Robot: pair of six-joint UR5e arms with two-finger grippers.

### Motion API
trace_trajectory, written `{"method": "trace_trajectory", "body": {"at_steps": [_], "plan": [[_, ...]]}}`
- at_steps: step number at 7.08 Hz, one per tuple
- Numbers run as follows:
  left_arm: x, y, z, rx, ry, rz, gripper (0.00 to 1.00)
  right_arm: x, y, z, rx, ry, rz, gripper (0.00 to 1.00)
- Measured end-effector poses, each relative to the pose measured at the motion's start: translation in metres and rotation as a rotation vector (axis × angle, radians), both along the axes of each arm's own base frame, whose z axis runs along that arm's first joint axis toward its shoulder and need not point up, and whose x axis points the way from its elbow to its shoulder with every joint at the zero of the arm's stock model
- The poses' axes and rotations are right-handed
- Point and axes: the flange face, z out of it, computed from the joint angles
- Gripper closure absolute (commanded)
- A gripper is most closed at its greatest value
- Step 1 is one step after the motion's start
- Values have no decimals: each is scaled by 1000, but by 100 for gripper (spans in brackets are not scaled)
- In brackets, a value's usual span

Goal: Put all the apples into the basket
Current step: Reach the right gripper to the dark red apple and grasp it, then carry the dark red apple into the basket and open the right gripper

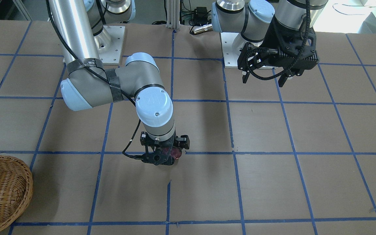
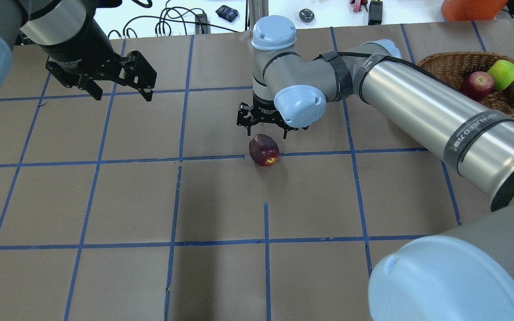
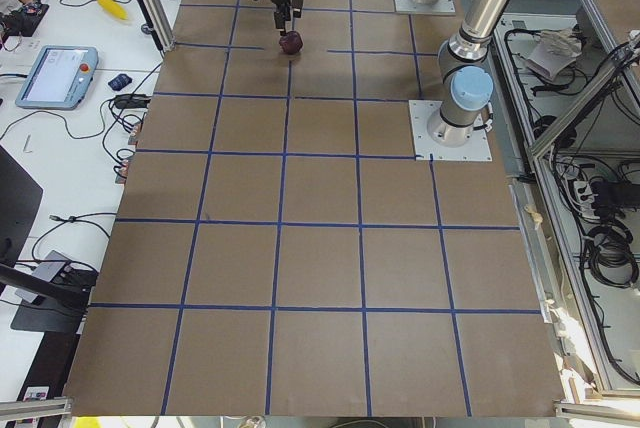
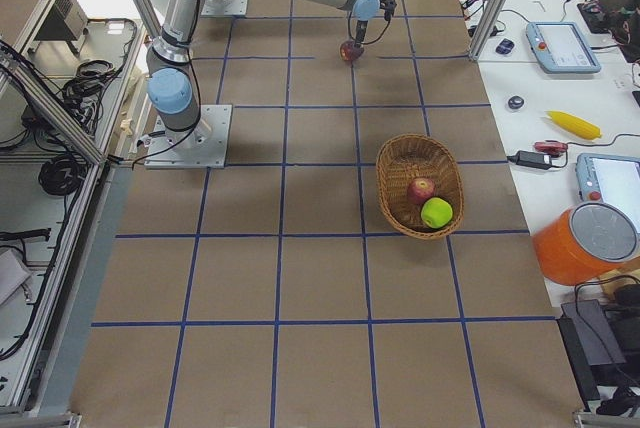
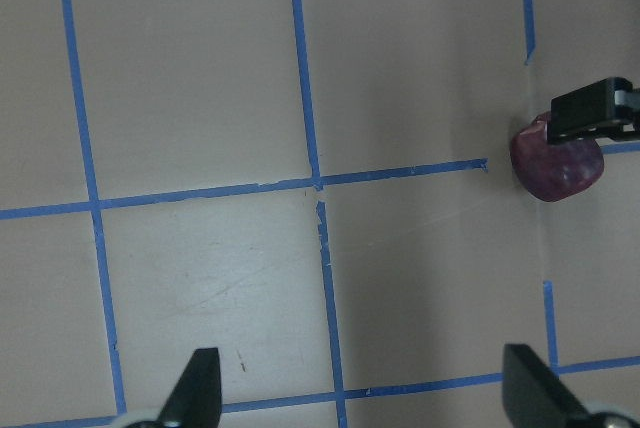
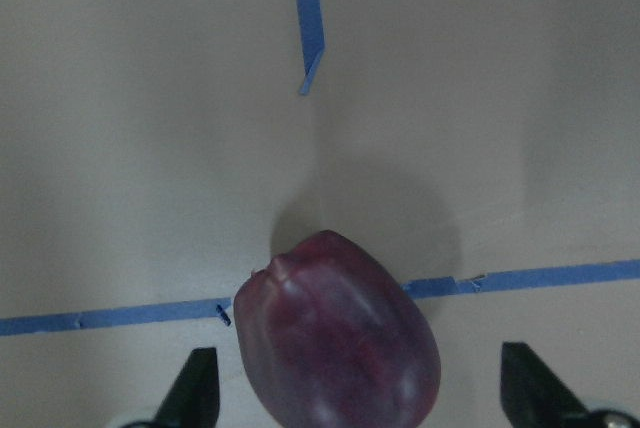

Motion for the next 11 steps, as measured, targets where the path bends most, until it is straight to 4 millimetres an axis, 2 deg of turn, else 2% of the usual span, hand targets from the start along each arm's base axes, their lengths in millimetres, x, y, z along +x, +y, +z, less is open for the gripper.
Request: {"method": "trace_trajectory", "body": {"at_steps": [2, 6, 7, 8, 10, 11], "plan": [[0, 0, -1, 1, 1, 0, 0, -1, 7, -21, -17, -1, 32, 0], [0, 0, 0, 1, 0, 1, 0, 5, 13, -33, 26, -60, 49, 2], [0, 0, 0, 1, 0, 1, 0, 4, 15, -41, 35, -54, 61, 66], [0, 0, -1, 1, 0, 1, 0, 3, 16, -51, 39, -49, 69, 100], [0, 0, -1, 1, 0, 1, 0, -1, 14, -54, 22, -50, 72, 100], [0, 0, -1, 2, 0, 1, 0, -5, 8, -46, 5, -53, 67, 100]]}}
